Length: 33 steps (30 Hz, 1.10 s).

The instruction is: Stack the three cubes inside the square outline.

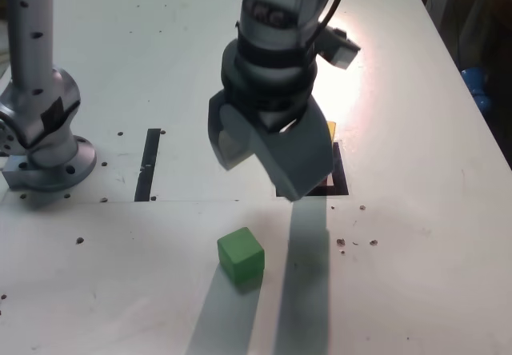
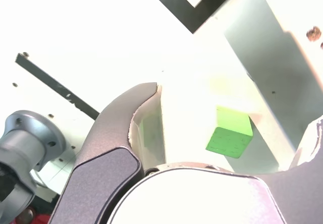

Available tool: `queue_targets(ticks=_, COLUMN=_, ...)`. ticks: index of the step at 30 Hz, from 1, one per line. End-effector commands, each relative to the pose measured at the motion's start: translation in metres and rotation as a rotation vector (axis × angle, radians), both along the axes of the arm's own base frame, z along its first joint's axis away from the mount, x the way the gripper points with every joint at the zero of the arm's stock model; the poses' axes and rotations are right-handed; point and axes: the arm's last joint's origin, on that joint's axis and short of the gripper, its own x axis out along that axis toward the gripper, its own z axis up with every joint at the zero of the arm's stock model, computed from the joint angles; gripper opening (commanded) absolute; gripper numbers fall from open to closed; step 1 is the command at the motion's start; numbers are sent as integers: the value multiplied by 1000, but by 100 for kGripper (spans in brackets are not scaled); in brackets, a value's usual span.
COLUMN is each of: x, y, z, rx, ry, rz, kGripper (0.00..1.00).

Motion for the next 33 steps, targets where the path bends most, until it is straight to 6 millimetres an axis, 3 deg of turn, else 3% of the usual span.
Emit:
queue_targets(ticks=1, x=-2, y=-4, z=-7, rx=-6, ry=9, rz=-11, kGripper=99)
queue_targets(ticks=10, x=-17, y=-15, z=-38, rx=-40, ry=36, rz=-38, kGripper=97)
queue_targets(ticks=24, x=-23, y=-44, z=-57, rx=-35, ry=46, rz=-76, kGripper=89)
queue_targets(ticks=28, x=-23, y=-50, z=-64, rx=-25, ry=57, rz=-73, kGripper=80)
queue_targets(ticks=33, x=-22, y=-53, z=-68, rx=-12, ry=59, rz=-59, kGripper=61)
